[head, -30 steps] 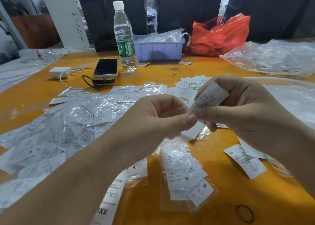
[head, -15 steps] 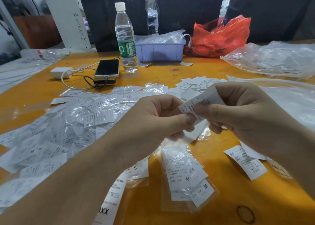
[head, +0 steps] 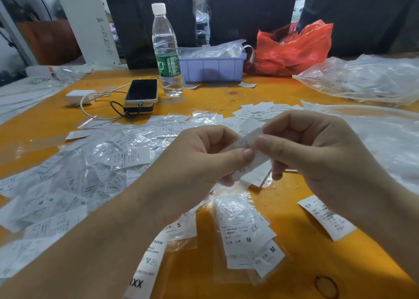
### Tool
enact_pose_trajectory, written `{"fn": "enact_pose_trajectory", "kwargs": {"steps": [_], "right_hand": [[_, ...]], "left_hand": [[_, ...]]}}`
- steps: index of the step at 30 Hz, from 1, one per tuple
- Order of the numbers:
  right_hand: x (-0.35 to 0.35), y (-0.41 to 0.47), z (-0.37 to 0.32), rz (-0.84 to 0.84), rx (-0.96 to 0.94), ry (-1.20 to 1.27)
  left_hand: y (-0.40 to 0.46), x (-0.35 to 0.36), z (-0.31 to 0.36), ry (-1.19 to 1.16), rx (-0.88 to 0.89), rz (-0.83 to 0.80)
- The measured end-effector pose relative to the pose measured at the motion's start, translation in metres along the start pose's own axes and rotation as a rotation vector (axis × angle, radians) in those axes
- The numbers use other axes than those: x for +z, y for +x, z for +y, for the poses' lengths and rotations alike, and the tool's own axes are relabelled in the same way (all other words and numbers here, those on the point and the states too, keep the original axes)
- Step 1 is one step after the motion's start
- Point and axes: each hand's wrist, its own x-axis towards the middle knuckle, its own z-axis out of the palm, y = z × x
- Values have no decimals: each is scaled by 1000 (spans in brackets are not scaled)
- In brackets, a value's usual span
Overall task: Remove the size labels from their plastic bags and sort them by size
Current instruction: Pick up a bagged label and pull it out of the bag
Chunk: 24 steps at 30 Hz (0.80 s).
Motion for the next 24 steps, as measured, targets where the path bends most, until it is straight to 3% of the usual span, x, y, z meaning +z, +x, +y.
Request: {"fn": "enact_pose_trajectory", "kwargs": {"steps": [4,15,24], "right_hand": [[-5,1,1,94,-15,-48],[4,-2,3,3,-47,-163],[3,-1,7,42,-39,-128]], "left_hand": [[0,-1,0,-17,-3,16],[0,1,-2,8,-5,60],[1,2,-4,31,3,114]]}}
